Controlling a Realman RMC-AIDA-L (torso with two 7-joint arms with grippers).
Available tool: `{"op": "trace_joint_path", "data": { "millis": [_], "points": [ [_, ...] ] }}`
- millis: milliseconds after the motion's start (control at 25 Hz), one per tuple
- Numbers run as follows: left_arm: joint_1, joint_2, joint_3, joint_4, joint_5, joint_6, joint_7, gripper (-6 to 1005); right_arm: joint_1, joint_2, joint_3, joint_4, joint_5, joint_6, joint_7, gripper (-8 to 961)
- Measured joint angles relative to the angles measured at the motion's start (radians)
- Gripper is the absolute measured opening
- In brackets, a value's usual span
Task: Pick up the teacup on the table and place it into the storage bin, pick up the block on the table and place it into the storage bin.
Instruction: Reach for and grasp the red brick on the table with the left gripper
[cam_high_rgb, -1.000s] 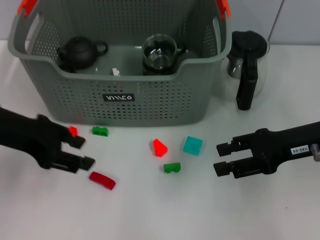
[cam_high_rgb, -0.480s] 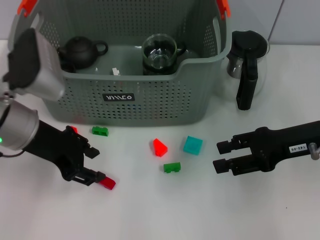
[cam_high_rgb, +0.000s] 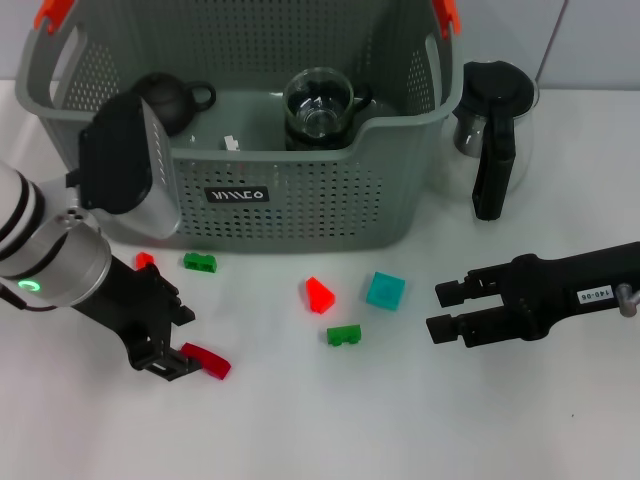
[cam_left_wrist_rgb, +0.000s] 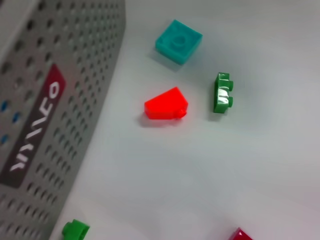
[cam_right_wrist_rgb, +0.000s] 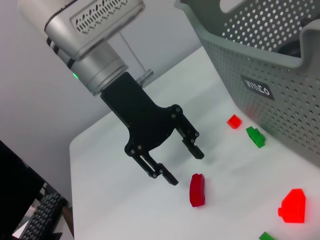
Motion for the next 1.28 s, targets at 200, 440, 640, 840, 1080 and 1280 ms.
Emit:
{"op": "trace_joint_path", "data": {
  "millis": [200,440,640,840,1080,1280],
  "points": [
    [0.000,-0.002,0.031,0.001,0.008,-0.004,-0.008,583,0.000,0.001,0.000,0.000,-0.001,0.003,0.000,712],
    [0.006,-0.007,0.110,0.000,0.056,-0.053,-0.042,576,0.000,0.001,0.000,0.000,0.000,0.004,0.000,712],
    [0.004,-0.007,0.139,-0.001,0.057,-0.070,-0.053,577,0.000,0.001,0.000,0.000,0.001,0.003,0.000,712],
    [0.003,-0.007,0.182,-0.001,0.079,-0.075,-0.078,577,0.000,0.000,0.000,0.000,0.002,0.003,0.002,712],
    [0.000,-0.007,0.202,-0.003,0.089,-0.081,-0.095,576,0.000,0.000,0.001,0.000,0.002,0.003,0.007,712],
    [0.000,-0.007,0.235,-0.015,0.092,-0.106,-0.115,576,0.000,0.000,0.002,0.000,0.002,0.003,0.008,712]
  ]
}}
